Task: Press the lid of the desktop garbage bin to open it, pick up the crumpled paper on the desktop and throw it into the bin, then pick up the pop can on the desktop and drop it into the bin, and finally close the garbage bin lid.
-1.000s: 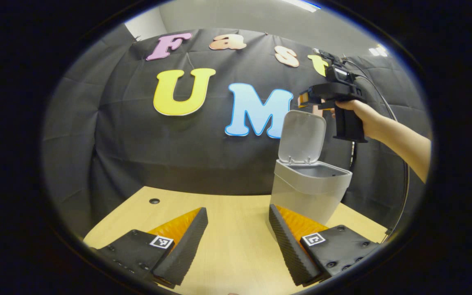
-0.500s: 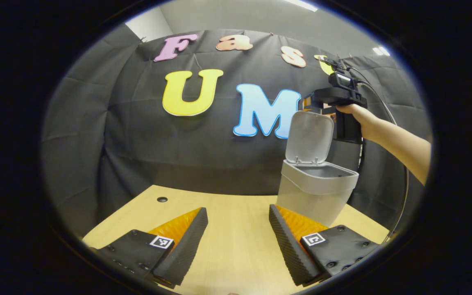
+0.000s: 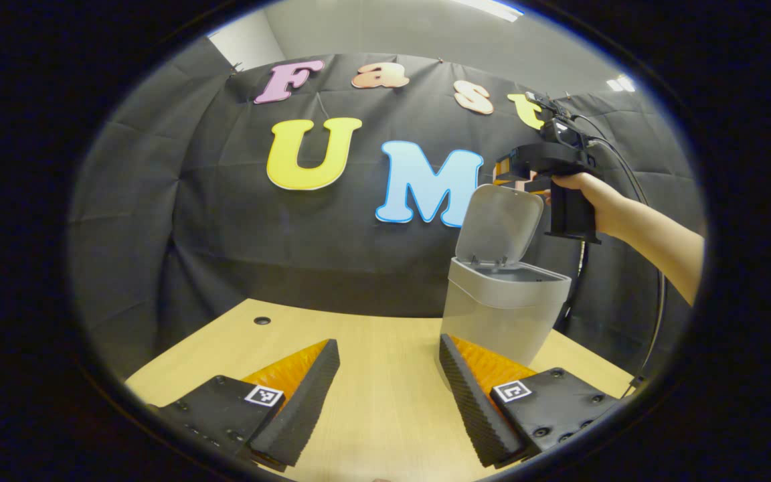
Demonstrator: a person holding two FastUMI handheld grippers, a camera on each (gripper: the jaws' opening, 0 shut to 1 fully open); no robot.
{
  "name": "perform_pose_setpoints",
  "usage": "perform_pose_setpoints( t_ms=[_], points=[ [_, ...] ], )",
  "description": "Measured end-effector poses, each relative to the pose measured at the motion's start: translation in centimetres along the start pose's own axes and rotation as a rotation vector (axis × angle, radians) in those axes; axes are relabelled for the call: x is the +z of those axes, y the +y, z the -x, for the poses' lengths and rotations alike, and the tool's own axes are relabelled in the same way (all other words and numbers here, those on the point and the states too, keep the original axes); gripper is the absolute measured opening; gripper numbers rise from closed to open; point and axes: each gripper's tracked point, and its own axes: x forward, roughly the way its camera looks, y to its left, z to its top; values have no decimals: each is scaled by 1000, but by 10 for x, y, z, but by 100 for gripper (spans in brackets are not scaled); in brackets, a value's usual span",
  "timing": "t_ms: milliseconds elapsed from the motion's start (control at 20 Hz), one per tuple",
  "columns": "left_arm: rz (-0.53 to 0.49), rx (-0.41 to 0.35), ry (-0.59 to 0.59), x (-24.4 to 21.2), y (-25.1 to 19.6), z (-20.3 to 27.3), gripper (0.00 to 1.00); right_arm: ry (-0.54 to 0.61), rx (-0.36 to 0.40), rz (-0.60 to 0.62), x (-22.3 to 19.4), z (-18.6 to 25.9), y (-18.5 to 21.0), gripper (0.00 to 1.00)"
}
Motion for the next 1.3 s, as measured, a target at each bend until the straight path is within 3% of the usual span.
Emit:
perform_pose_setpoints(
  t_ms=[350, 650, 750, 1300],
  points=[
    [-1, -5, 3, -4, -3, 12, 98, 27, 13, 2, -23, 32, -1, 98],
    [-38, -17, 1, -2, -5, 16, 100, 142, 37, 7, -65, 57, -2, 97],
    [-44, -16, 3, -4, -6, 18, 95, 159, 43, 4, -75, 60, -2, 97],
    [-45, 0, 18, -10, -8, 28, 100, 239, 44, -4, -126, 63, -4, 98]
  ],
)
